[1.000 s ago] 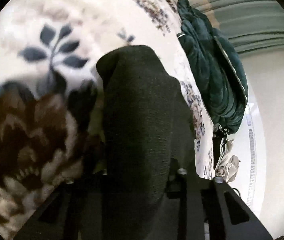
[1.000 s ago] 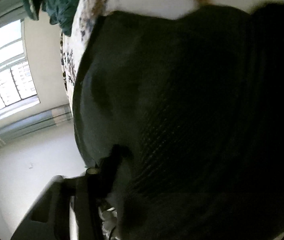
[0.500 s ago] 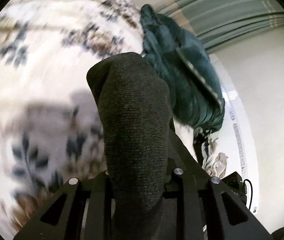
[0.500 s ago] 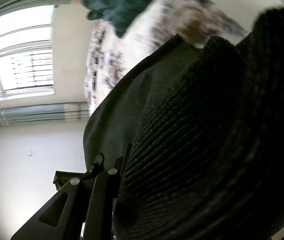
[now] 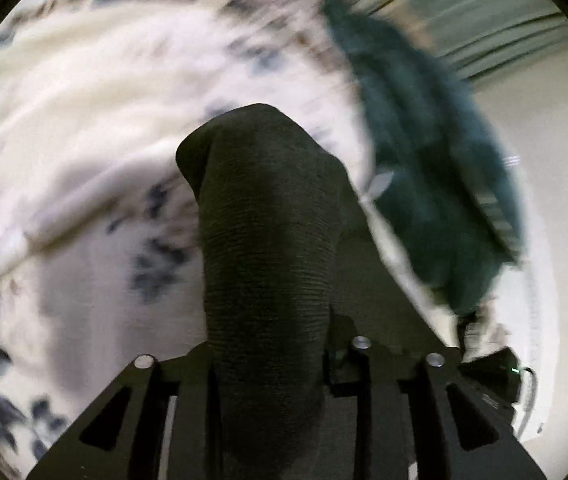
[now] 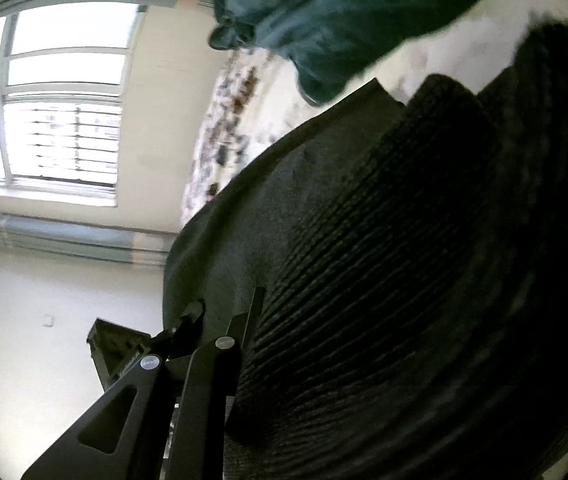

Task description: Fold small clothes

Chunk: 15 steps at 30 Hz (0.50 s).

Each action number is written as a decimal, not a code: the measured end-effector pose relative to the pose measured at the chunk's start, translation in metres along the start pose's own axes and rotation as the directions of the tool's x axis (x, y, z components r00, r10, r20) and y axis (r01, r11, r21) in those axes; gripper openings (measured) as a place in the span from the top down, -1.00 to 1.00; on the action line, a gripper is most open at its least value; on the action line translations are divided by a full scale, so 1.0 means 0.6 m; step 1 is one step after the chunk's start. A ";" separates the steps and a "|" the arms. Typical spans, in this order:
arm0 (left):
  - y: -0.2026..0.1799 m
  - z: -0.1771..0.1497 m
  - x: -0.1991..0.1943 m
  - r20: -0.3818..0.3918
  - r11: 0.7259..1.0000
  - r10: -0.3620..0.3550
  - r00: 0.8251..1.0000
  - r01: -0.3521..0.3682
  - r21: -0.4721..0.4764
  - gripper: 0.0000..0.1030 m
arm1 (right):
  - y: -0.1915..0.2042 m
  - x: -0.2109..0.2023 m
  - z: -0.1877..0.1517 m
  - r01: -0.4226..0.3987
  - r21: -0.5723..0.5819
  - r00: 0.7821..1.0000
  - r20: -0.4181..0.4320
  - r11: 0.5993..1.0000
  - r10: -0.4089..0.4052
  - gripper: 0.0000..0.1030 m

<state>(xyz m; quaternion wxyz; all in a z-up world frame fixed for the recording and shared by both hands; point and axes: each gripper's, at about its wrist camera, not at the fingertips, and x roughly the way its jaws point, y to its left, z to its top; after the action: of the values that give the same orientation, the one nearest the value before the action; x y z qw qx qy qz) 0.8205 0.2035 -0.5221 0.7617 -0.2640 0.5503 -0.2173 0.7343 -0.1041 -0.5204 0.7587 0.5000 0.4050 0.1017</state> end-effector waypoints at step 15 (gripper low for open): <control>-0.039 -0.177 -0.095 0.127 0.960 0.260 0.957 -0.271 0.071 -0.10 | -0.117 -0.099 -0.007 0.419 -0.098 0.905 -0.033 0.903 -0.424 0.02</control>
<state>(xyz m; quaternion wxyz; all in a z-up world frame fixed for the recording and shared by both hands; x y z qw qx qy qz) 0.7015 0.2035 -0.4930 0.8256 -0.1663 0.5253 -0.1211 0.6749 -0.1681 -0.5495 0.7729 0.3636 0.5189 -0.0335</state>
